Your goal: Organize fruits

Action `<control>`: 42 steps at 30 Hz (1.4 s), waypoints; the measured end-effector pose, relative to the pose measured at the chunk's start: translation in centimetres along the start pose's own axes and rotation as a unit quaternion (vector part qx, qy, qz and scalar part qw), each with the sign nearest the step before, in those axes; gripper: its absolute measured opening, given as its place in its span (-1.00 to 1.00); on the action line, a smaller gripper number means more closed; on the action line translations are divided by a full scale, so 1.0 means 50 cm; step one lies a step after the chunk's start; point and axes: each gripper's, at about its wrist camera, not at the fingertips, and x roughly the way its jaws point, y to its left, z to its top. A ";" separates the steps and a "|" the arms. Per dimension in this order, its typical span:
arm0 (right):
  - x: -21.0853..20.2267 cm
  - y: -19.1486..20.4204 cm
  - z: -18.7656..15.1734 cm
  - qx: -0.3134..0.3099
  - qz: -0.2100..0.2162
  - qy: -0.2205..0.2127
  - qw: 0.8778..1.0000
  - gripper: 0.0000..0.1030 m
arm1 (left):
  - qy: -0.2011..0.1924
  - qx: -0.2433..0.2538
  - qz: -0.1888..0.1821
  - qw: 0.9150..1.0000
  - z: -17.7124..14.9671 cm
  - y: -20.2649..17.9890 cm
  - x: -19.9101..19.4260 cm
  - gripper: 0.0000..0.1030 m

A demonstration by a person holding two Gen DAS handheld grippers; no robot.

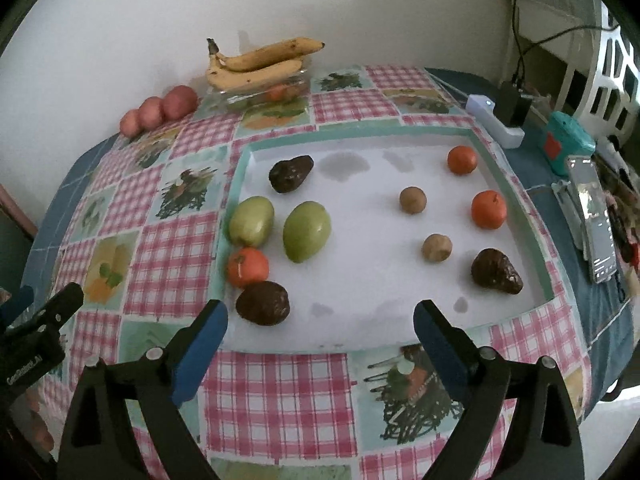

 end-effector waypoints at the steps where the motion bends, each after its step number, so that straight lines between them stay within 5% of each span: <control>1: -0.003 0.002 0.000 -0.001 -0.001 -0.002 1.000 0.83 | 0.005 -0.003 -0.004 1.000 -0.003 0.004 -0.002 1.00; 12: -0.038 0.014 -0.006 -0.009 -0.007 -0.021 1.000 0.83 | 0.011 -0.025 0.024 0.999 -0.018 0.040 -0.028 1.00; 42: -0.087 0.044 -0.021 -0.037 -0.003 -0.045 0.998 0.83 | 0.006 -0.030 0.018 0.999 -0.016 0.045 -0.031 1.00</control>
